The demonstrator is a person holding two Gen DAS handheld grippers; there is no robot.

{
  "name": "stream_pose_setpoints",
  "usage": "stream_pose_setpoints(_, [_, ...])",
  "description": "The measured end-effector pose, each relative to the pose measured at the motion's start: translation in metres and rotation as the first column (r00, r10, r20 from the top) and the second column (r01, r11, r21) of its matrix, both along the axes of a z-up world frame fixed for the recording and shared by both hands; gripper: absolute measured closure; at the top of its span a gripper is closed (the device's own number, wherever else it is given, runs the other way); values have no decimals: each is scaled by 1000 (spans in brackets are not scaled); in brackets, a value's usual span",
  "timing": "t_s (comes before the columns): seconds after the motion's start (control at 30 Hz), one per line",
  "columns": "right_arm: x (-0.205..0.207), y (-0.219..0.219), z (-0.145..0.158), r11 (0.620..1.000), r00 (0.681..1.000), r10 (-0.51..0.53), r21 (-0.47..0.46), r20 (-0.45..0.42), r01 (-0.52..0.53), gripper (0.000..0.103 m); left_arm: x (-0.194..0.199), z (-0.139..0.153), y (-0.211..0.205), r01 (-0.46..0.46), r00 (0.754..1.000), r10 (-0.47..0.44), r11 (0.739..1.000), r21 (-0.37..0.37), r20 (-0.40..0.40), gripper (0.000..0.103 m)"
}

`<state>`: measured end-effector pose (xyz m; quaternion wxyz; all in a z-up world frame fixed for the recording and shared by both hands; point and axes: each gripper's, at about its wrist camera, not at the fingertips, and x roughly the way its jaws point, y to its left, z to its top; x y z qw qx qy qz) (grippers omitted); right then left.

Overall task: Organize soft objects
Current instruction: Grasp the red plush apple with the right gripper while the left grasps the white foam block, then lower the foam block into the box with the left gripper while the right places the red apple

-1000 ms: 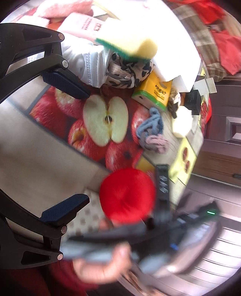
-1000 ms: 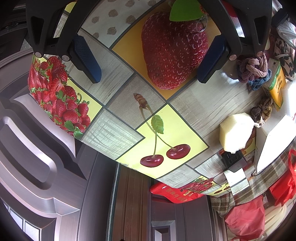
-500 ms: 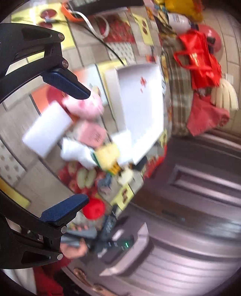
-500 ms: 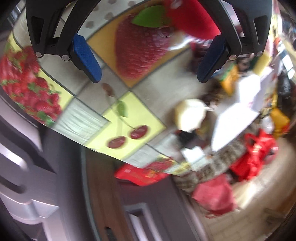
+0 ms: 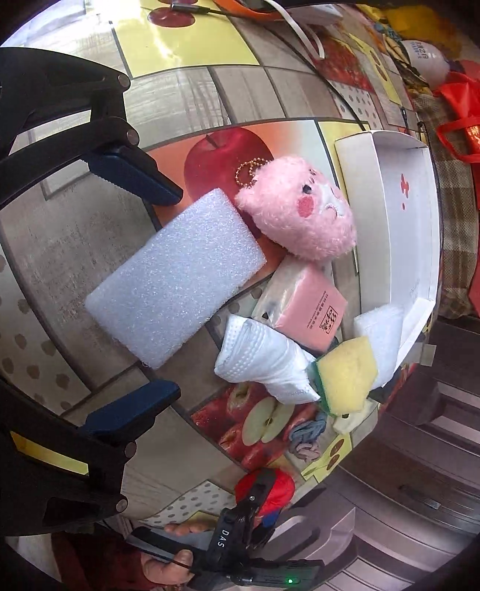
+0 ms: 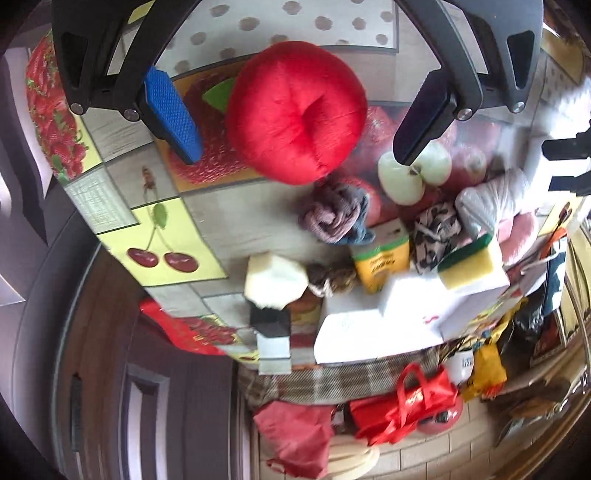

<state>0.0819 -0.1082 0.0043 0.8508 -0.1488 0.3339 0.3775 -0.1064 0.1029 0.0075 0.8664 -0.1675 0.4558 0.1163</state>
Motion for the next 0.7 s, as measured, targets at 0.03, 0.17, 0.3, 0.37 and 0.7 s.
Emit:
stream_pose_setpoints(0.03, [1, 1, -1, 1000, 1000, -6, -9, -8, 6, 0, 2, -1, -2, 0, 1000, 0, 1000, 23, -11, 7])
stream_pose_setpoints(0.17, [5, 4, -8, 999, 998, -6, -39, -57, 4, 22, 4, -4, -11, 7, 1000, -3, 989, 146, -28, 25])
stream_pose_setpoints(0.3, [2, -2, -8, 999, 999, -3, -37, -49, 1, 41, -6, -3, -12, 52, 998, -57, 984, 172, 20, 42])
stream_pose_setpoints(0.37, [2, -5, -6, 1000, 999, 0, -19, -51, -1, 45, -13, 1, -10, 55, 997, -65, 986, 159, 53, 46])
stream_pose_setpoints(0.7, [-10, -44, 43, 937, 996, -64, 346, 64, 38, 45, -60, 50, -4, -179, 895, 11, 925, 334, 447, 45])
